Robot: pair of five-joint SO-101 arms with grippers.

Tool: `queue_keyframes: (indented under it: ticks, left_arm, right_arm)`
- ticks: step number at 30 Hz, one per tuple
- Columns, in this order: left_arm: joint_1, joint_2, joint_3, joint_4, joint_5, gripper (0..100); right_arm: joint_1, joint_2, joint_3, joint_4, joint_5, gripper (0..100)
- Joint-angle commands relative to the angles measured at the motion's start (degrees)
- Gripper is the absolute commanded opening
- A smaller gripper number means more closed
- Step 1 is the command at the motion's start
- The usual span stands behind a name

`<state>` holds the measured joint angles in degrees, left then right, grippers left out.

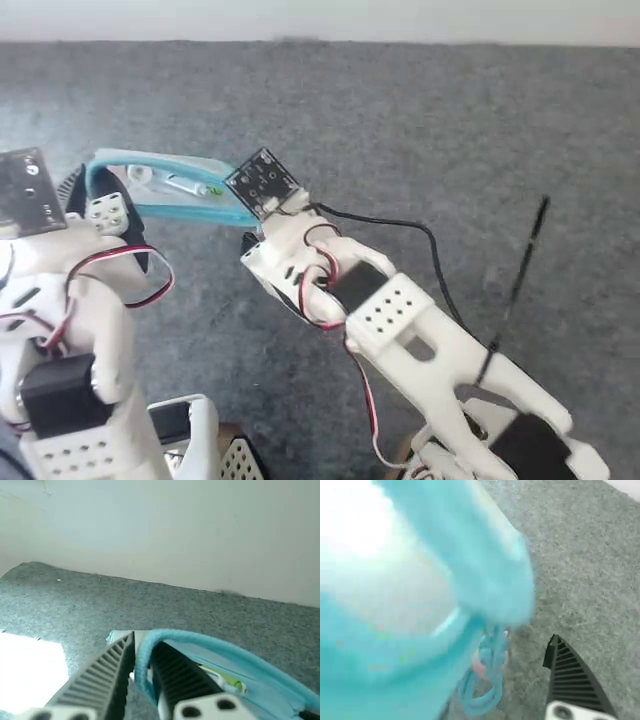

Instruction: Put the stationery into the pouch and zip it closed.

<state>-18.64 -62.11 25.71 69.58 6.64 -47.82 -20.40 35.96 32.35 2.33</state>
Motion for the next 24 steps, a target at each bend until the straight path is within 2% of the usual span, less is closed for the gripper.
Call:
queue_keyframes:
  ticks: [1,3,9,21,24]
  left_arm:
    - [0.4,-0.5,-0.1,0.4,0.6,1]
    - [0.3,-0.5,-0.1,0.4,0.4,1]
    - [0.3,-0.9,3.5,-0.2,0.1,1]
    - [0.2,-1.0,14.0,-6.4,-1.3,1]
    - [0.2,-1.0,17.7,-8.5,-1.8,1]
  right_arm:
    - [0.5,2.1,-5.5,-1.3,-0.7,24.8]
    - [1.2,2.9,-6.3,-1.2,-0.7,23.0]
    - [5.9,-0.3,-6.5,-0.7,-0.7,1.3]
    - [7.6,-17.9,-6.6,10.3,-0.2,0.8]
    - [7.4,-23.2,-6.8,13.5,2.5,0.8]
